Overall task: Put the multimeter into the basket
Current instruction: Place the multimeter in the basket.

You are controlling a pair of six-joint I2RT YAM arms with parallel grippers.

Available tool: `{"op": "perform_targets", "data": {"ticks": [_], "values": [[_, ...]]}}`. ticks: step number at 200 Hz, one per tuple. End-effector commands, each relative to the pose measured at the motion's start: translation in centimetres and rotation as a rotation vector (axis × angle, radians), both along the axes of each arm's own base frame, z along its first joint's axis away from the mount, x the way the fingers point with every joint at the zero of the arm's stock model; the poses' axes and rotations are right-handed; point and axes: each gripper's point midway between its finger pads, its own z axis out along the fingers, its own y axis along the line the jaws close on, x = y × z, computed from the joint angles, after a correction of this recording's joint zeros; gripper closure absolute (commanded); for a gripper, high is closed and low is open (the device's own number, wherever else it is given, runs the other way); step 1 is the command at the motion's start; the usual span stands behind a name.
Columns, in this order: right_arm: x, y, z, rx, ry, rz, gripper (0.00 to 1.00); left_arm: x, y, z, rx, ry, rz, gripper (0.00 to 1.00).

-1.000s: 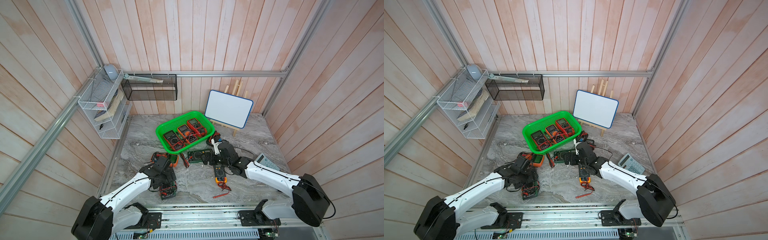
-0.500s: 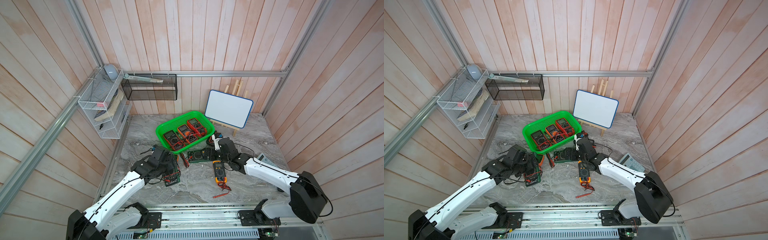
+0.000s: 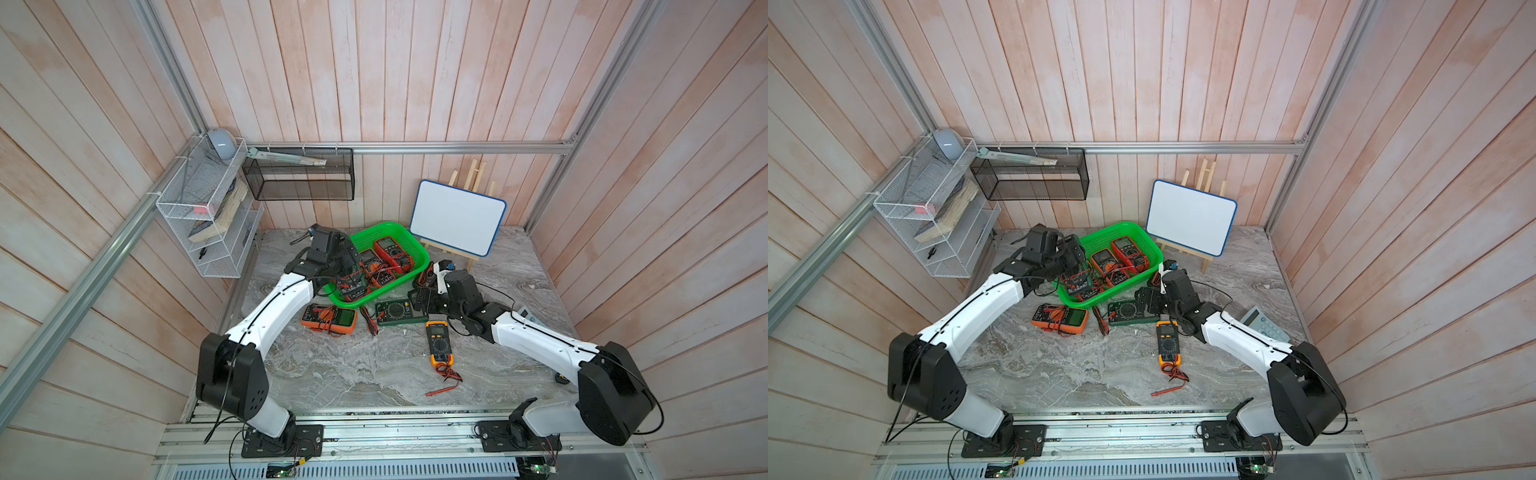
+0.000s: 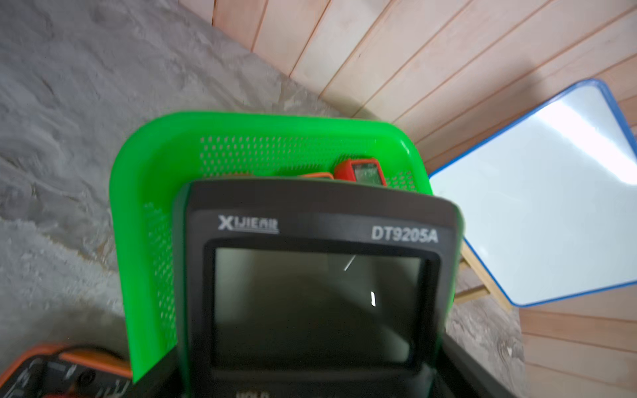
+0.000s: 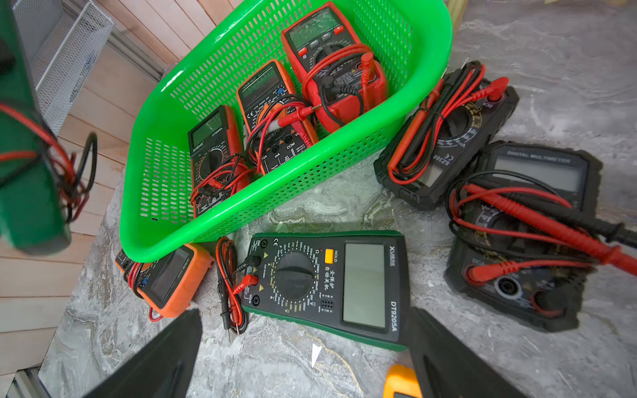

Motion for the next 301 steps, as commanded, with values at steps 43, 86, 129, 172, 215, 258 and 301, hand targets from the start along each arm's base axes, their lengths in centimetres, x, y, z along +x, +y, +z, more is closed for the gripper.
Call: {"op": "perform_targets", "data": {"ticks": [43, 86, 129, 172, 215, 258, 301], "values": [[0.5, -0.8, -1.1, 0.002, 0.007, -0.035, 0.02, 6.7, 1.2, -1.1, 0.053, -0.028, 0.084, 1.0], [0.3, -1.5, -1.8, 0.009, 0.013, -0.047, 0.02, 7.2, 1.8, -4.4, 0.083, 0.045, 0.13, 1.0], [0.2, -1.8, -2.3, 0.016, 0.019, -0.047, 0.02, 6.0, 2.2, -7.7, 0.086, 0.116, 0.158, 1.0], [0.2, -2.1, -2.7, 0.021, 0.027, -0.048, 0.02, 4.7, 2.0, -10.4, 0.059, 0.177, 0.169, 1.0], [0.4, -2.1, -2.9, 0.023, 0.032, -0.048, 0.02, 3.6, 2.0, -12.0, 0.047, 0.216, 0.188, 0.73], [0.4, -2.1, -2.9, 0.022, 0.034, -0.048, 0.02, 3.2, 1.9, -12.6, 0.021, 0.232, 0.205, 0.01], [0.5, -2.1, -2.7, 0.021, 0.033, -0.051, 0.02, 3.2, 2.1, -11.0, -0.004, 0.201, 0.221, 0.0]]}}
